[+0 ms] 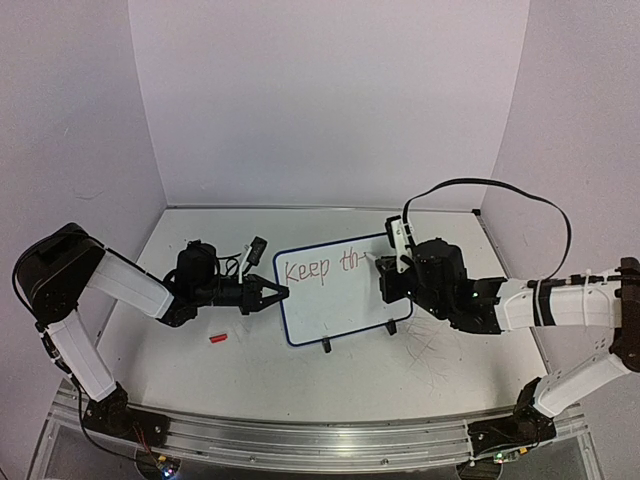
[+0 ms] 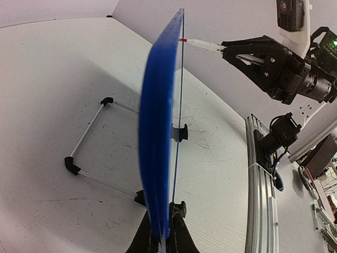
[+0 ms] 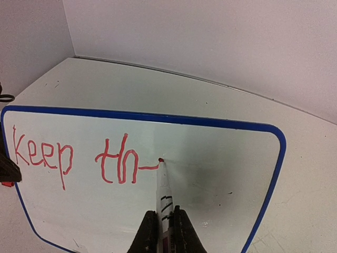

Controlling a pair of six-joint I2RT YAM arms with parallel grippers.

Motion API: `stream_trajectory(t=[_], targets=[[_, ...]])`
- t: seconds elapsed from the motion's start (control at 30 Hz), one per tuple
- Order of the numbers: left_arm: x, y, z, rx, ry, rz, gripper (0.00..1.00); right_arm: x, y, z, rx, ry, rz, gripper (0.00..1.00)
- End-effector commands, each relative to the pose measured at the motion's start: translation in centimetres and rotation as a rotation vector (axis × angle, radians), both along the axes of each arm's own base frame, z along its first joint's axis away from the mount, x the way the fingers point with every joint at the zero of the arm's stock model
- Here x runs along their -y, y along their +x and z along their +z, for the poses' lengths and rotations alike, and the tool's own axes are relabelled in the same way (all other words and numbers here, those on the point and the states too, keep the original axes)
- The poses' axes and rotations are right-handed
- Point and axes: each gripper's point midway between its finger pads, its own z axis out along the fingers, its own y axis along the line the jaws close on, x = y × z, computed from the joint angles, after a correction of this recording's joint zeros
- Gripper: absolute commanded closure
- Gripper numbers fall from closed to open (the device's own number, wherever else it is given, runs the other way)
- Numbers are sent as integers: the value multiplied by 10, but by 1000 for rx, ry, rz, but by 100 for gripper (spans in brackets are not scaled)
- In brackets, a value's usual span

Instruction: Write a sentence on the whiteboard

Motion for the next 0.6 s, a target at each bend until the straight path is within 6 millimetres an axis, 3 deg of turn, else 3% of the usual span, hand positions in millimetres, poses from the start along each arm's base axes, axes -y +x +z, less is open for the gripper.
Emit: stream_trajectory(t=[0.0,0.57], targets=[[-6,14,-11,17,68,66,100,-10,5,11,17,34,24,100],[-7,14,-12,16,70,69,100,-7,-6,-10,-51,12,48,100]])
